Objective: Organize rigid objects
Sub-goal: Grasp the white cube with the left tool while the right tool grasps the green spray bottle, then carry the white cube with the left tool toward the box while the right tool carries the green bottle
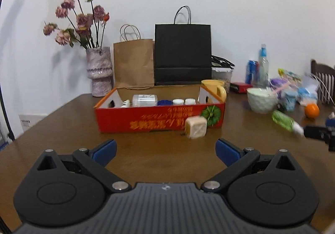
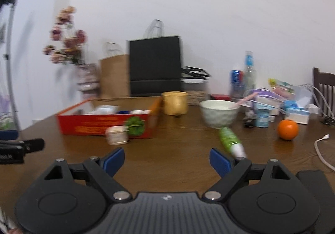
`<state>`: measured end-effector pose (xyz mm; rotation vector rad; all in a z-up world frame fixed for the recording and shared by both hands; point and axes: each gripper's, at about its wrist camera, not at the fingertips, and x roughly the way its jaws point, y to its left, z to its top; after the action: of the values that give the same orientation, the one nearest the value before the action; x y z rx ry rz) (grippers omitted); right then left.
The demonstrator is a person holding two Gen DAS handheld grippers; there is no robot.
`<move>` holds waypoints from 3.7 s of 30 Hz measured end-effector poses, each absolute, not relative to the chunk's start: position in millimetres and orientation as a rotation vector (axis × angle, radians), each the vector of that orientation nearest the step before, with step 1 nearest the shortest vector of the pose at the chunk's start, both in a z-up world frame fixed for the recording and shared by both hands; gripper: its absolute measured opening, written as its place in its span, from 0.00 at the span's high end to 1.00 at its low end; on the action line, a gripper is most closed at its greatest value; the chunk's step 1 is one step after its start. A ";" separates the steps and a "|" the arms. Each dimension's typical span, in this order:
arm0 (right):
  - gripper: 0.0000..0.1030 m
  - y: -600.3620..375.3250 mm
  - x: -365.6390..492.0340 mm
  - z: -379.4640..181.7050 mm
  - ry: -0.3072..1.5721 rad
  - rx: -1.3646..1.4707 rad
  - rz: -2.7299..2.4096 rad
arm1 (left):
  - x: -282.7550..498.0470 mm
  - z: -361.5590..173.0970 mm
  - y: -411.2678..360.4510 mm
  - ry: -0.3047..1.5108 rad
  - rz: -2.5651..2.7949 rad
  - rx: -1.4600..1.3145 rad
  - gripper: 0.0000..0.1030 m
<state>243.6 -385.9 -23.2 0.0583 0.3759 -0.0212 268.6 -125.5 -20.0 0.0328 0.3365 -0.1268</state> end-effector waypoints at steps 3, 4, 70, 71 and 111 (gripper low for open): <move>0.15 -408.4 279.1 -24.3 0.400 0.024 -0.062 | 309.4 -17.8 -148.2 0.370 -0.118 -0.011 0.00; 0.15 -415.1 290.5 -24.9 0.406 0.020 -0.075 | 322.3 -18.4 -156.1 0.382 -0.113 -0.020 0.00; 0.71 -316.1 185.7 6.4 0.151 0.134 0.129 | 191.9 19.9 -83.1 0.236 0.106 -0.067 0.59; 0.71 -310.2 175.2 6.1 0.148 0.147 0.143 | 181.6 18.2 -76.9 0.239 0.107 -0.074 0.59; 0.70 -300.2 355.8 83.7 0.199 0.156 0.195 | 348.5 88.4 -92.1 0.188 -0.046 -0.076 0.59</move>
<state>355.8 -300.2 83.7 0.1565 0.1992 0.1948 348.5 -92.1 88.4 -0.0759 0.1878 -0.0461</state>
